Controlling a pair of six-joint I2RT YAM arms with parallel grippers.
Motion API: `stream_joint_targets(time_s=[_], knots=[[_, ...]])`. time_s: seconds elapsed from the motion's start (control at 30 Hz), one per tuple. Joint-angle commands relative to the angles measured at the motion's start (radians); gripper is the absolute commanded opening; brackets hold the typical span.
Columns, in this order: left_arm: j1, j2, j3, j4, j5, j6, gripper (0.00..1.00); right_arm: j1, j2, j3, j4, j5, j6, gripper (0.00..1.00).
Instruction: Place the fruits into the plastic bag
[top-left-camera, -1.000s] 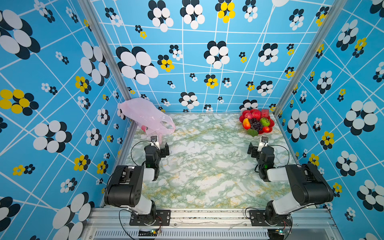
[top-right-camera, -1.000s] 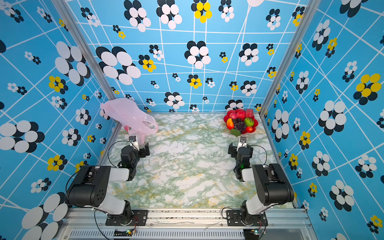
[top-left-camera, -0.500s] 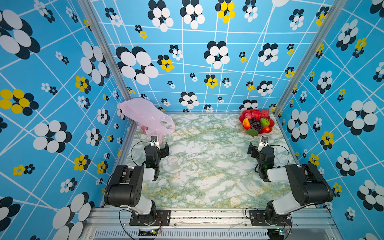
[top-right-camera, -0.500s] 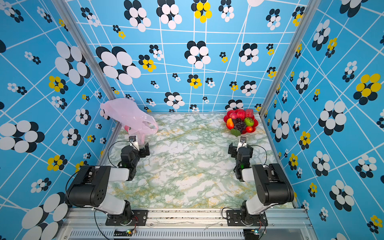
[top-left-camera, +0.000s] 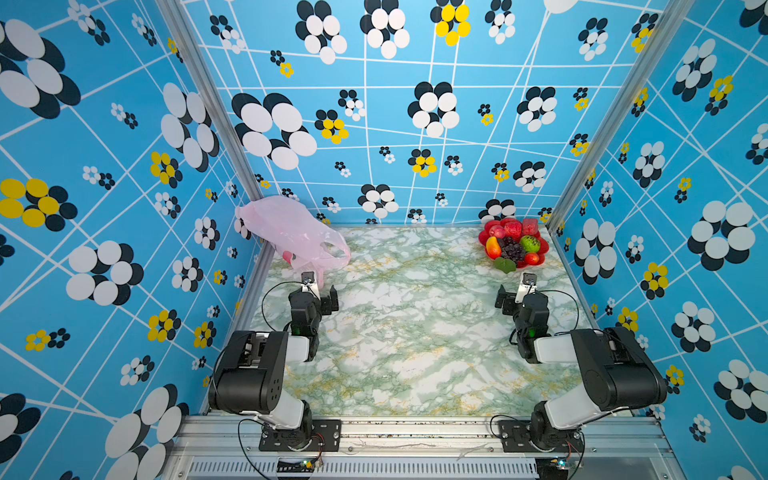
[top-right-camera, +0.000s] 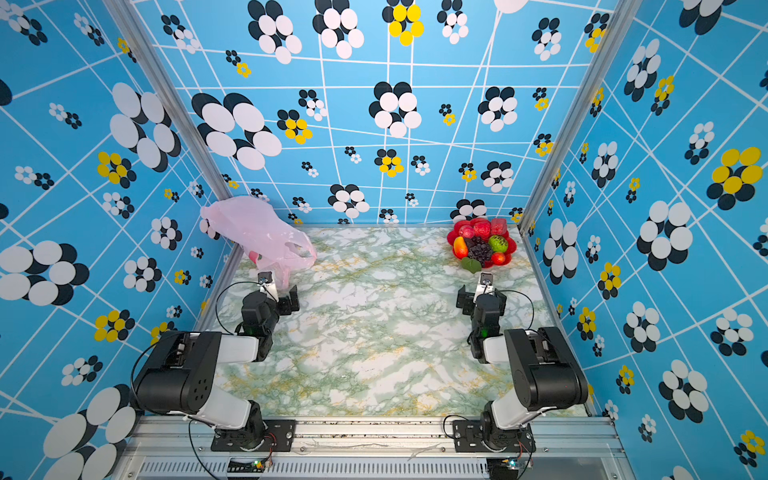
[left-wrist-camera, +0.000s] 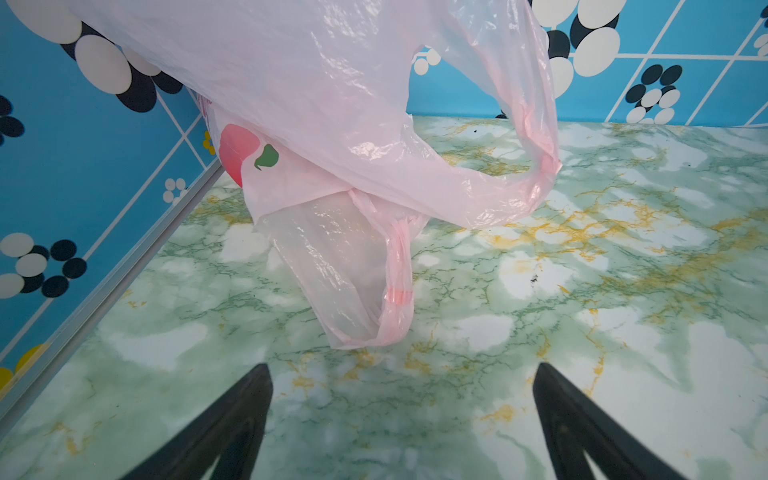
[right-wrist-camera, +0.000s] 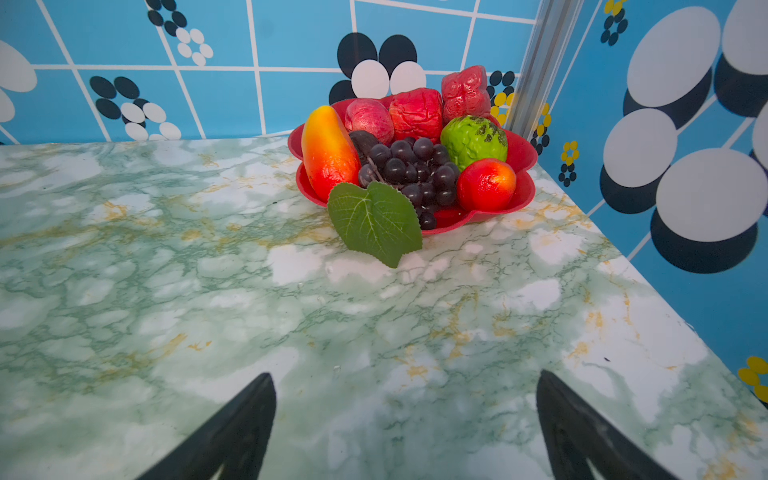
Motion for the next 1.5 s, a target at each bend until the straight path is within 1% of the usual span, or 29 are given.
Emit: stream_joint_targets(time_s=[0.0, 0.07, 0.13, 0.2, 0.37, 0.43, 0.53, 0.67, 0.77, 0.87, 0.97, 1.17, 1.27, 1.37, 1.47], knots=[[-0.004, -0.063, 0.031, -0.094, -0.044, 0.001, 0.99, -0.006, -0.034, -0.022, 0.023, 0.054, 0.023, 0.99], [-0.003, -0.111, 0.062, -0.195, -0.053, -0.006, 0.99, -0.007, -0.068, -0.018, -0.013, 0.060, 0.025, 0.99], [0.001, -0.147, 0.084, -0.258, -0.034, -0.001, 0.99, -0.007, -0.100, -0.009, -0.059, 0.070, 0.028, 0.99], [0.001, -0.176, 0.087, -0.286, -0.028, 0.003, 0.99, -0.007, -0.126, -0.002, -0.093, 0.084, 0.033, 0.99], [0.001, -0.268, 0.089, -0.378, -0.039, -0.047, 0.99, -0.007, -0.205, 0.021, -0.198, 0.115, 0.041, 0.99], [0.001, -0.299, 0.103, -0.438, -0.042, -0.081, 0.99, -0.006, -0.238, 0.039, -0.254, 0.124, 0.050, 0.99], [0.001, -0.341, 0.147, -0.577, -0.038, -0.137, 0.99, -0.006, -0.289, 0.061, -0.331, 0.128, 0.081, 0.99], [0.000, -0.405, 0.184, -0.712, -0.034, -0.210, 0.99, -0.007, -0.360, 0.084, -0.418, 0.099, 0.137, 0.99], [0.000, -0.455, 0.220, -0.809, -0.020, -0.287, 0.99, -0.007, -0.417, 0.125, -0.546, 0.088, 0.192, 0.99], [0.001, -0.481, 0.270, -0.916, 0.045, -0.360, 0.99, -0.006, -0.470, 0.193, -0.739, 0.081, 0.266, 0.99], [-0.001, -0.496, 0.313, -0.997, 0.107, -0.424, 0.99, -0.007, -0.510, 0.257, -0.912, 0.042, 0.324, 0.99], [-0.007, -0.522, 0.386, -1.094, 0.254, -0.549, 0.99, -0.006, -0.557, 0.393, -1.208, -0.083, 0.397, 0.99], [-0.023, -0.524, 0.419, -1.125, 0.315, -0.591, 0.99, -0.006, -0.548, 0.458, -1.326, -0.132, 0.431, 0.99], [-0.041, -0.516, 0.446, -1.142, 0.368, -0.641, 0.99, -0.006, -0.508, 0.547, -1.466, -0.171, 0.487, 0.99], [-0.065, -0.507, 0.468, -1.155, 0.408, -0.676, 0.99, -0.009, -0.452, 0.637, -1.577, -0.201, 0.573, 0.98]])
